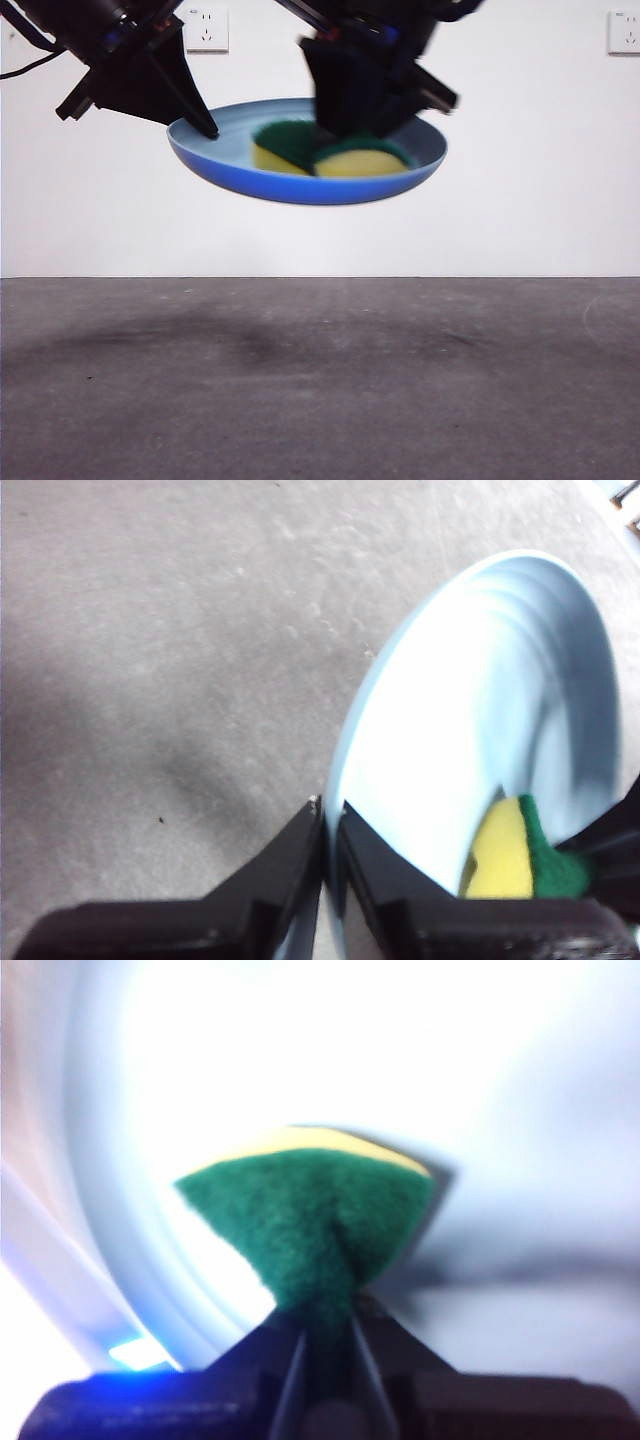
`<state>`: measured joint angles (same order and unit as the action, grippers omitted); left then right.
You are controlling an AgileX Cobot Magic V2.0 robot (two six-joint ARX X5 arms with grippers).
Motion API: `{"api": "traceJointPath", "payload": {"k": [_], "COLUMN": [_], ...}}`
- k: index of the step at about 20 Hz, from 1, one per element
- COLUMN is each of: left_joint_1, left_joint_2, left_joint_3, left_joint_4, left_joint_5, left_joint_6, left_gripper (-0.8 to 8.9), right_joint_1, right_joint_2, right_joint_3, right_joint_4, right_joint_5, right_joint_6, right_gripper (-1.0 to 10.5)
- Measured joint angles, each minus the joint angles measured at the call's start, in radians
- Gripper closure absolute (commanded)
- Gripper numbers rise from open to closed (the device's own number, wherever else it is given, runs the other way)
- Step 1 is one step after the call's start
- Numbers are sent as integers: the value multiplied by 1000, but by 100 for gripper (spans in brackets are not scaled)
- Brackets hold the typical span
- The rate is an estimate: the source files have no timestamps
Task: Pick up the plate,pick up the cloth,clean the plate with the cloth
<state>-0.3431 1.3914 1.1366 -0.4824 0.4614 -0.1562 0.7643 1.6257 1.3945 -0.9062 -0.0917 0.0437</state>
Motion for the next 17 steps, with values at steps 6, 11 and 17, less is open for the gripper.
{"api": "traceJointPath", "payload": {"k": [6,11,17], "left_joint_1": [13,13,15], "left_joint_2": [0,0,1], "left_joint_3": [0,0,0], "left_joint_4": [6,-3,-8], "left_joint_5": [37,63,79], "left_joint_6": [-2,-10,-8], "left_gripper": [822,822,822], "right_joint_1": [2,-5,-11], "right_joint_2": [0,0,-1], "right_joint_3": [0,-2,-2], "right_joint_4": [13,189,423], "right_joint_5": [499,550,47], "right_joint_6": [1,2,33], "right_gripper": [963,963,963]}}
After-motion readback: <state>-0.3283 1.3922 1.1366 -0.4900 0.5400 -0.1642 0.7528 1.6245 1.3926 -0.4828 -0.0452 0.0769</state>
